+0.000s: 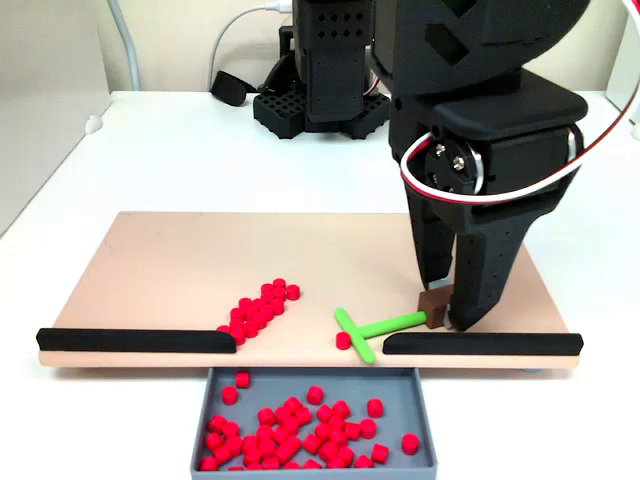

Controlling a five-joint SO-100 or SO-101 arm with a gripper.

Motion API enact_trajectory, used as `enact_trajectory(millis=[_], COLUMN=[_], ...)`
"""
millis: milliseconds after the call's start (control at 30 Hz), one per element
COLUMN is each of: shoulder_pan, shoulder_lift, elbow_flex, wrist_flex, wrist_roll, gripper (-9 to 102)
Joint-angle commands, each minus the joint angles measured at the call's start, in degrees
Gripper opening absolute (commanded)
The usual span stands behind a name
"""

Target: Push granules from left to the grey container

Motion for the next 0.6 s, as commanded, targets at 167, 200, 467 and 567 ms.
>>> enact_trajectory(millis=[167, 200, 467, 567], shoulder_pan=[1.7, 1.8, 3.3, 3.6], shoulder_lift=[0.5, 0.5, 1.1, 2.5], elbow_flex=[0.0, 0.0, -0.1, -0.2], wrist_flex=[-0.1, -0.1, -0.1, -0.1], wrist_roll=[-5.8, -6.5, -14.9, -20.5], gripper=[0, 0, 0, 0])
